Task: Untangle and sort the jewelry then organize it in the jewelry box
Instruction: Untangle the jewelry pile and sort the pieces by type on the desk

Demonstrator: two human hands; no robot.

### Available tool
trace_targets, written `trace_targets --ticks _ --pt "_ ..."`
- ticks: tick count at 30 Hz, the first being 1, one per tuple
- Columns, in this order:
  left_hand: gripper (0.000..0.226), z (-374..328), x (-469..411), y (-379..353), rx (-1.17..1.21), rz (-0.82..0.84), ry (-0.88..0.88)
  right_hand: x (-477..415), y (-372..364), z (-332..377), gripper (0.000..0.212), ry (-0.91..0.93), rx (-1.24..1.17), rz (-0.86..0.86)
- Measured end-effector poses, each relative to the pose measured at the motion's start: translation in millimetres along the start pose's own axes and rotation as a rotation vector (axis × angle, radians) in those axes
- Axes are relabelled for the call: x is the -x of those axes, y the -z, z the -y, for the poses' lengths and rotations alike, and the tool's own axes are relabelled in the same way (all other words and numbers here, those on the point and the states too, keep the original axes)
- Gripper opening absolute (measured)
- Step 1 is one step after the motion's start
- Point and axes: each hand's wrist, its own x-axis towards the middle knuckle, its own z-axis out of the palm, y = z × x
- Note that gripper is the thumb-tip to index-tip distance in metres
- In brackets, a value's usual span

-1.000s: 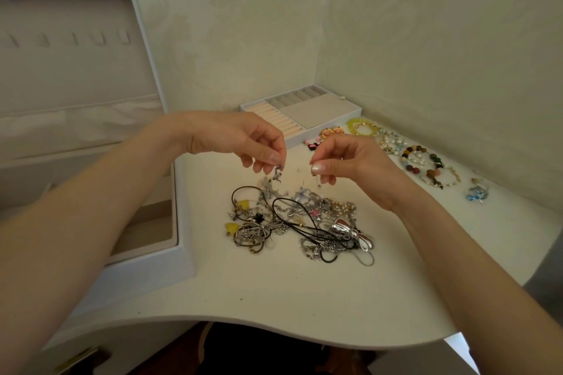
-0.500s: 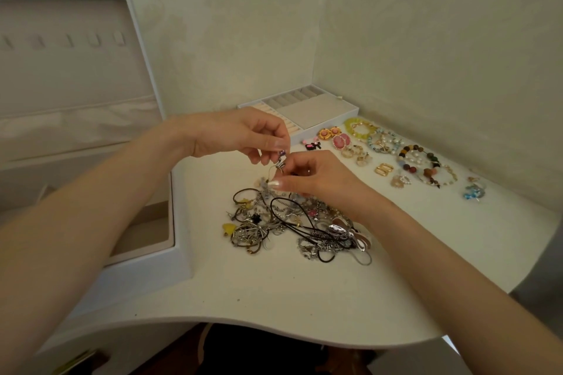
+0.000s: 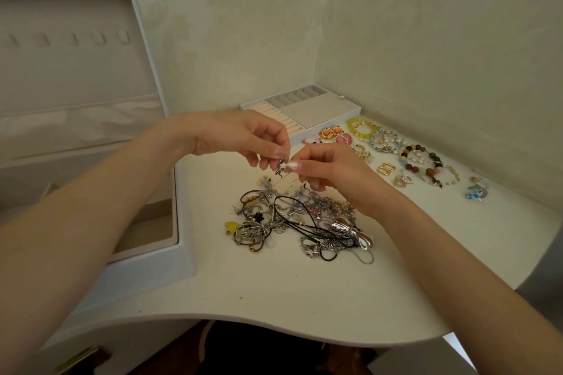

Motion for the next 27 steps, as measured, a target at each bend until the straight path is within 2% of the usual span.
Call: trace_targets --ticks 2,6,11,15,19,21,27 --pt "0.014 0 0 0 -0.009 -0.005 -0.012 -1 0 0 0.003 0.002 -0.016 -0.005" --pt "0.013 -1 -2 -3 -0.021 -0.030 -0.048 -2 -2 -1 0.011 -0.011 -0.015 -0.025" --pt "0.010 -4 -1 -5 -0.008 -0.064 -0.093 -2 -5 -4 0.011 -0.038 0.165 -0.032" --pt "0.004 -5 -1 -3 0.043 -0.201 -0.115 -1 -4 -4 0.009 -0.041 0.241 -0.018" --pt "0.005 -3 -6 -5 0.094 -0.378 -0.097 -1 -2 -3 0.010 0.087 0.196 -0.056" --pt "0.006 2 -11 -7 0.065 -0.458 -0.043 2 -4 -1 0.010 0.173 0.204 -0.022" --pt "0.003 18 -21 -15 -0.020 -0.562 0.104 -1 -28 -5 0.014 0.276 0.509 0.112"
